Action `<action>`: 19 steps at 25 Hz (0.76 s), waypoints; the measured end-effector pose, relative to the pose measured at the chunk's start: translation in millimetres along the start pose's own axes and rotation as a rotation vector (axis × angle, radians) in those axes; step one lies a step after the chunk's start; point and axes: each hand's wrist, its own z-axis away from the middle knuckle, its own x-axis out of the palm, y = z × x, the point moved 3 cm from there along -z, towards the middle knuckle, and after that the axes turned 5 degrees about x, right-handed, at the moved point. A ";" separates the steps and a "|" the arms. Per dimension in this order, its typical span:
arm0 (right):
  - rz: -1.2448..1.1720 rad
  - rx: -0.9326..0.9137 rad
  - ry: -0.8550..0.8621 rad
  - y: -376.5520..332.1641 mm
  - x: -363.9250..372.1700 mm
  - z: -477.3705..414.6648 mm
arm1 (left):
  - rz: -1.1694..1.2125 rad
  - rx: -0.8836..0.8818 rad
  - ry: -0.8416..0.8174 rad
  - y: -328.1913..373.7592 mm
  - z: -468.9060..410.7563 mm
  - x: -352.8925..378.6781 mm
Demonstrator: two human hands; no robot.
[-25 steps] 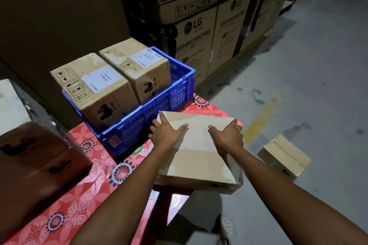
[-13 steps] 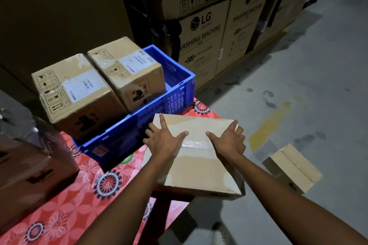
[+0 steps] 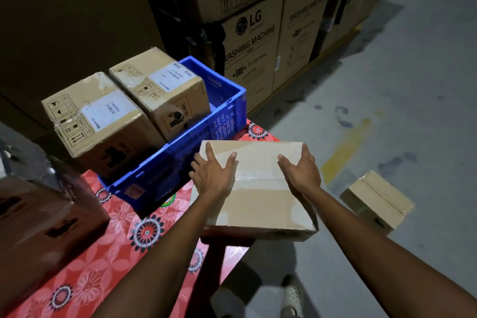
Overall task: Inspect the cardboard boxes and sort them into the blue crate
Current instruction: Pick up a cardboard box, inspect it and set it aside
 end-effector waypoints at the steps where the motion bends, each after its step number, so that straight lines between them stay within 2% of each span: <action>1: -0.075 0.032 0.005 6.9 -1.9 6.4 | 0.037 0.016 -0.007 -2.0 5.1 -1.2; 4: -0.284 0.106 0.048 20.0 -8.5 33.2 | 0.201 0.007 -0.035 -9.9 20.4 -8.7; 7: -0.288 0.076 0.144 21.7 -19.7 61.2 | 0.411 0.010 -0.025 -10.9 29.8 -24.4; 13: -0.390 -0.078 0.388 -4.3 -48.7 115.0 | 0.737 0.112 0.211 -4.5 47.5 -76.0; 16: -0.428 -0.050 0.385 1.7 -43.2 133.2 | 0.744 0.108 0.195 -11.6 51.7 -80.0; 19: -0.364 -0.020 0.344 12.5 -24.1 145.4 | 0.621 0.034 0.063 -33.5 53.8 -69.9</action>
